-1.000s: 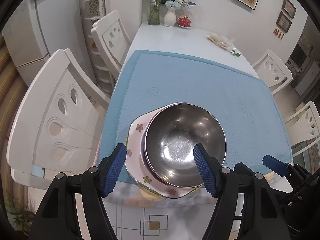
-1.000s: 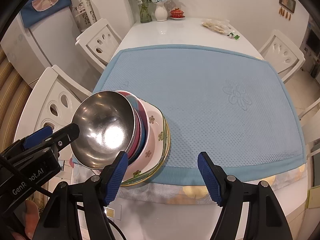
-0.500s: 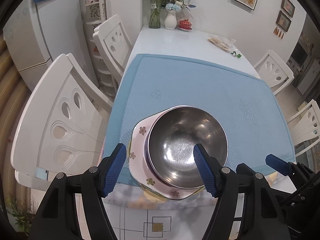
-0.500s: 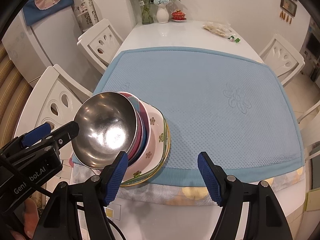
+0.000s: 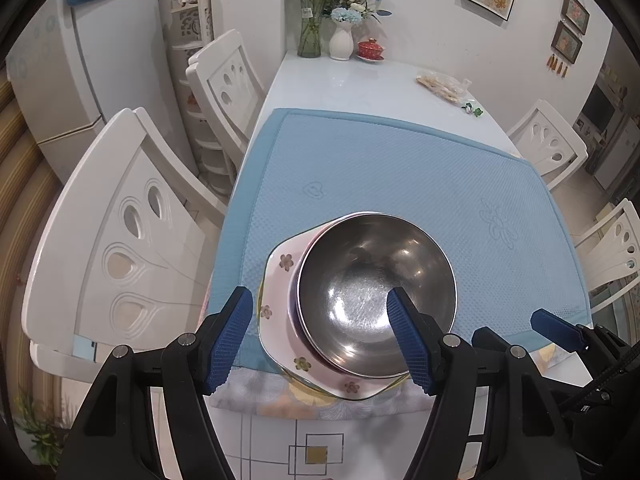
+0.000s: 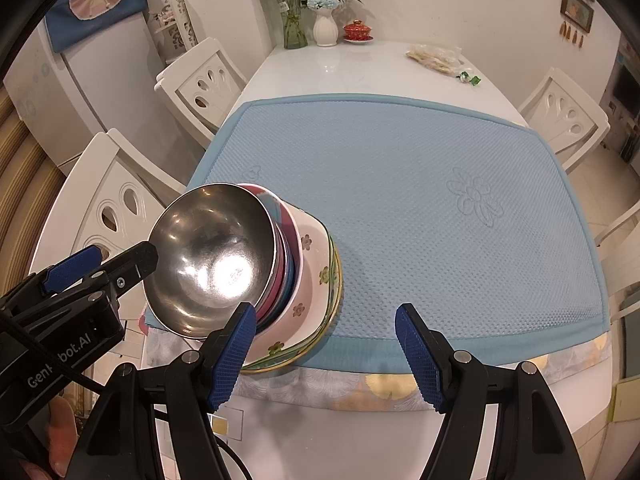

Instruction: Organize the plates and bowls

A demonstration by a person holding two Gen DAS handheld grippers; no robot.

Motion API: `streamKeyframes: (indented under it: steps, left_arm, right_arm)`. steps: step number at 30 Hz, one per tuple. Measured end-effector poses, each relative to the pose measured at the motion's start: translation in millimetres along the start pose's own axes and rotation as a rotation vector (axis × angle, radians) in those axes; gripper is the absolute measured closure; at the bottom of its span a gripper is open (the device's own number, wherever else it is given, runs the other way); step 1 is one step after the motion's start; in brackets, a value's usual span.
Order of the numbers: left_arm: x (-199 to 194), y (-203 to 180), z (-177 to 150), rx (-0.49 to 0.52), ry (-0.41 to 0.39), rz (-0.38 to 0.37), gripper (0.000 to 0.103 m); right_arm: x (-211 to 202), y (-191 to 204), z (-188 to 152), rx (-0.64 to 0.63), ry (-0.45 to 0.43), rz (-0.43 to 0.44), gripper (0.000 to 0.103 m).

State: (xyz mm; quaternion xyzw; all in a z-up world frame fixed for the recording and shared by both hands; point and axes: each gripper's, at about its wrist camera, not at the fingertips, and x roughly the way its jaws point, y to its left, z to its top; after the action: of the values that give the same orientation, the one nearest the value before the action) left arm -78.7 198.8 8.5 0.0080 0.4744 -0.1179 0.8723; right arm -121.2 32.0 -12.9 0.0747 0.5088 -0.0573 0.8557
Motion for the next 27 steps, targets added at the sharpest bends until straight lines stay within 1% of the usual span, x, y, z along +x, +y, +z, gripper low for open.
streamKeyframes:
  steps: [27]
  left_arm:
    - [1.6, 2.5, 1.9, 0.001, -0.001, 0.005, 0.035]
  right_arm:
    - [1.4, -1.9, 0.1, 0.003, 0.006, 0.010, 0.033]
